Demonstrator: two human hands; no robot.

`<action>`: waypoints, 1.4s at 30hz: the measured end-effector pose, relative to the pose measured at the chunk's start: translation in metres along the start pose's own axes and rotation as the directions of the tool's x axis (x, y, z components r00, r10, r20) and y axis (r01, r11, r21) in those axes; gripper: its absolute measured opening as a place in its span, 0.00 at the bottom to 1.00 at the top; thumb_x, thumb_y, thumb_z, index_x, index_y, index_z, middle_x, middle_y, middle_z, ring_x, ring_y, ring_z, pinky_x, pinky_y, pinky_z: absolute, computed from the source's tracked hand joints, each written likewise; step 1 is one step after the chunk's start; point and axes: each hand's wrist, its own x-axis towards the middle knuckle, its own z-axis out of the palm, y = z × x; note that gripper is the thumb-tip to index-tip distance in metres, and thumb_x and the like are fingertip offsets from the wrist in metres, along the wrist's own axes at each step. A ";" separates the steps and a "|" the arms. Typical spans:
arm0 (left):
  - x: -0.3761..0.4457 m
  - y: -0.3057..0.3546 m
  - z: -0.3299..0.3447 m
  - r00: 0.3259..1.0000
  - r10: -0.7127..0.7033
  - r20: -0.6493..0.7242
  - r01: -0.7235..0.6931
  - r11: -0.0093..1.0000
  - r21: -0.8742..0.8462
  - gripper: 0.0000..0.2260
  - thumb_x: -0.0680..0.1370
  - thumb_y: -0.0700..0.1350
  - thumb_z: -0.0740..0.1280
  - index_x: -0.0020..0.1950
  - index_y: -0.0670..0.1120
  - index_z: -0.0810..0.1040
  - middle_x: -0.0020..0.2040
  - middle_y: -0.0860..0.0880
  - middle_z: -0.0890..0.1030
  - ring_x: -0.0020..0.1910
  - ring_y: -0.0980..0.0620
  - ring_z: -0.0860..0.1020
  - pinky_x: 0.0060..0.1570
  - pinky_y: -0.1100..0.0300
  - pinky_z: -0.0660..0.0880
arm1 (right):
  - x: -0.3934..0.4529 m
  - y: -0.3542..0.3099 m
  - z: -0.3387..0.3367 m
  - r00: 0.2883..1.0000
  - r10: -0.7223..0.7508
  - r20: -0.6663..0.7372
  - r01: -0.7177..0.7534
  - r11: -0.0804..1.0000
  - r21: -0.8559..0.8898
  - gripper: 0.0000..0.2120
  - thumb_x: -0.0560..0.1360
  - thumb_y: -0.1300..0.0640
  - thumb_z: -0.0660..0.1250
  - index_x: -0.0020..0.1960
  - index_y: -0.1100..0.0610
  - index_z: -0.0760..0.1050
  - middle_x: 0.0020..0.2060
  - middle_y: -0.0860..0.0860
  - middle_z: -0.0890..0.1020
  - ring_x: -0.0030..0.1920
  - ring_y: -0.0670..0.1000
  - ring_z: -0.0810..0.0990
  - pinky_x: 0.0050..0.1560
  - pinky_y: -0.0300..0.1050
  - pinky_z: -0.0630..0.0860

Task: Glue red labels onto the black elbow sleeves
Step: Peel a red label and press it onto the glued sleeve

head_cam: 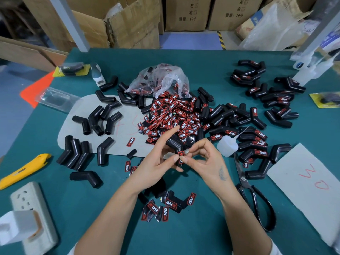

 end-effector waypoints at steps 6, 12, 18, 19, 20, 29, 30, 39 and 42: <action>-0.001 0.001 0.001 1.000 0.003 -0.005 -0.003 1.000 0.001 0.31 0.85 0.36 0.65 0.83 0.61 0.61 0.64 0.48 0.75 0.52 0.48 0.79 0.53 0.49 0.84 | 0.000 0.001 0.000 1.000 -0.004 0.002 0.004 1.000 -0.007 0.13 0.71 0.50 0.80 0.47 0.47 0.77 0.42 0.50 0.85 0.46 0.45 0.84 0.47 0.39 0.80; -0.001 0.001 0.002 1.000 0.007 -0.011 -0.007 1.000 -0.003 0.31 0.85 0.36 0.64 0.83 0.61 0.61 0.62 0.50 0.76 0.51 0.49 0.80 0.52 0.50 0.84 | 0.000 0.001 0.000 1.000 0.002 -0.006 -0.002 1.000 -0.027 0.13 0.69 0.46 0.80 0.47 0.45 0.77 0.42 0.49 0.85 0.44 0.45 0.84 0.47 0.41 0.81; 0.000 0.000 0.002 1.000 0.013 -0.015 -0.013 1.000 -0.019 0.31 0.85 0.36 0.65 0.83 0.61 0.62 0.65 0.53 0.76 0.51 0.48 0.79 0.52 0.50 0.84 | 0.000 0.001 0.000 1.000 -0.019 -0.005 0.018 1.000 -0.020 0.12 0.72 0.53 0.80 0.47 0.48 0.77 0.42 0.50 0.84 0.47 0.46 0.83 0.47 0.38 0.80; 0.000 -0.001 0.003 1.000 0.015 -0.019 -0.016 1.000 -0.026 0.31 0.85 0.37 0.65 0.82 0.62 0.62 0.66 0.51 0.76 0.52 0.48 0.80 0.52 0.50 0.84 | 0.000 0.000 0.001 1.000 -0.016 -0.005 0.016 1.000 -0.019 0.12 0.71 0.50 0.80 0.47 0.47 0.77 0.42 0.49 0.84 0.47 0.46 0.83 0.47 0.39 0.80; 0.000 -0.001 0.003 1.000 0.015 -0.026 -0.016 0.999 -0.031 0.31 0.85 0.37 0.65 0.82 0.62 0.62 0.66 0.48 0.77 0.52 0.47 0.80 0.52 0.49 0.84 | 0.000 0.000 0.001 1.000 -0.012 -0.007 0.011 1.000 -0.024 0.13 0.70 0.47 0.80 0.47 0.46 0.77 0.43 0.49 0.84 0.48 0.47 0.83 0.49 0.41 0.80; 0.004 0.001 0.007 0.960 0.040 -0.279 -0.108 0.966 -0.233 0.34 0.82 0.43 0.71 0.82 0.65 0.61 0.65 0.39 0.80 0.61 0.39 0.82 0.55 0.38 0.83 | 0.001 -0.001 -0.001 0.998 0.028 -0.064 -0.024 0.998 0.054 0.07 0.80 0.47 0.70 0.46 0.50 0.79 0.43 0.47 0.85 0.49 0.47 0.84 0.48 0.44 0.83; 0.005 0.001 0.007 0.946 0.029 -0.323 -0.115 0.961 -0.251 0.35 0.80 0.44 0.73 0.81 0.66 0.61 0.67 0.36 0.79 0.61 0.36 0.81 0.56 0.36 0.83 | 0.001 -0.001 0.000 0.998 0.031 -0.052 -0.028 0.998 0.052 0.08 0.81 0.49 0.68 0.46 0.51 0.80 0.43 0.46 0.85 0.48 0.45 0.84 0.48 0.43 0.83; 0.004 0.000 0.013 0.913 0.017 -0.409 -0.171 0.924 -0.343 0.32 0.81 0.38 0.71 0.80 0.59 0.67 0.64 0.45 0.83 0.53 0.45 0.84 0.52 0.54 0.83 | -0.004 0.000 0.018 0.989 0.143 -0.018 -0.136 0.965 0.224 0.07 0.80 0.46 0.71 0.53 0.43 0.87 0.47 0.49 0.85 0.46 0.45 0.81 0.48 0.43 0.81; 0.003 0.000 0.017 0.909 -0.006 -0.417 -0.167 0.911 -0.377 0.29 0.80 0.38 0.72 0.78 0.56 0.70 0.60 0.41 0.83 0.52 0.46 0.84 0.53 0.54 0.83 | -0.005 0.001 0.021 0.988 0.154 -0.002 -0.146 0.941 0.305 0.08 0.80 0.46 0.70 0.53 0.44 0.88 0.45 0.47 0.84 0.45 0.45 0.78 0.49 0.43 0.79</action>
